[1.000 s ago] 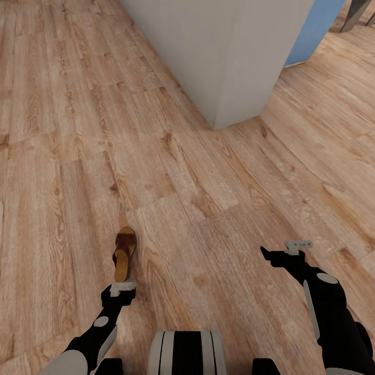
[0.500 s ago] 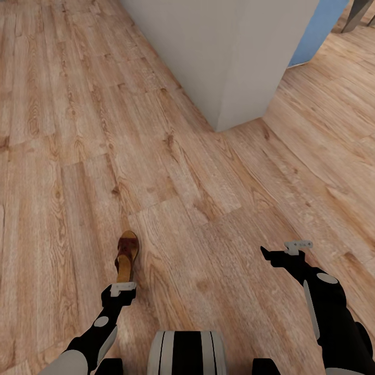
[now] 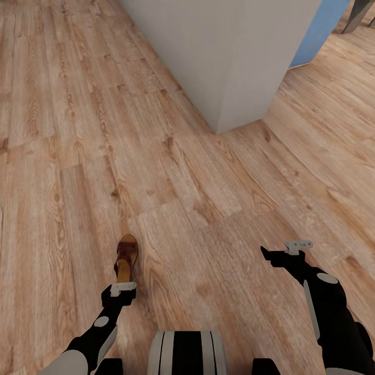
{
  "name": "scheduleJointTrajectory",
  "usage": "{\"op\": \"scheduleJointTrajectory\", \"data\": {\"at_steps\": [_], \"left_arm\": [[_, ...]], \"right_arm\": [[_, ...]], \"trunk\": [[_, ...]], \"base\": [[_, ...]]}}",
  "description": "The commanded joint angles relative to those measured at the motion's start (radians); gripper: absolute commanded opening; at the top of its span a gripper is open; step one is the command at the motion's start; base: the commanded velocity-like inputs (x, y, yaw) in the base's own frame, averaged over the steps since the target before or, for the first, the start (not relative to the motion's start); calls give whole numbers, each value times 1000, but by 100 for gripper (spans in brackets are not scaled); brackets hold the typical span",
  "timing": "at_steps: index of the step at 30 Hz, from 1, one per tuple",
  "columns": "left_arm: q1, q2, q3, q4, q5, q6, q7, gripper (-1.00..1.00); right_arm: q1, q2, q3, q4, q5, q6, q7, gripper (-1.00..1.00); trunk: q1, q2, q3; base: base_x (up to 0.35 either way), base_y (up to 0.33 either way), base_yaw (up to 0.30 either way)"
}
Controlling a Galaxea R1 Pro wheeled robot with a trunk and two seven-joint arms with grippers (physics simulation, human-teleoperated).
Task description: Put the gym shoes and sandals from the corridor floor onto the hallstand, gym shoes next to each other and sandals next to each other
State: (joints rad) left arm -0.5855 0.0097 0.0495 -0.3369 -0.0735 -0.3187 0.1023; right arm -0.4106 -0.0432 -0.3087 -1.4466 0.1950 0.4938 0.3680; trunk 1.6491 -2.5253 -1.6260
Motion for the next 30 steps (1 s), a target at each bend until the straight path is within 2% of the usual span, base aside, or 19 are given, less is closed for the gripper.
{"op": "scheduleJointTrajectory", "data": {"at_steps": [1, 19, 20, 30], "left_arm": [[0, -1, 5, 1, -8, -3, 2, 100], [0, 4, 7, 1, -6, -6, 2, 100], [0, 4, 7, 1, -6, -5, 2, -100], [0, 6, 7, 1, -5, -7, 3, -100]], "right_arm": [[-1, 0, -2, -1, 11, 3, 9, 100], [-1, 0, -2, -1, 11, 3, 9, 100], [-1, 0, -2, -1, 11, 3, 9, 100], [-1, 0, -2, -1, 11, 3, 9, 100]], "trunk": [[0, 0, 0], [0, 0, 0], [0, 0, 0], [0, 0, 0]], "base": [[28, 0, 0], [5, 0, 0], [0, 0, 0], [0, 0, 0]]}}
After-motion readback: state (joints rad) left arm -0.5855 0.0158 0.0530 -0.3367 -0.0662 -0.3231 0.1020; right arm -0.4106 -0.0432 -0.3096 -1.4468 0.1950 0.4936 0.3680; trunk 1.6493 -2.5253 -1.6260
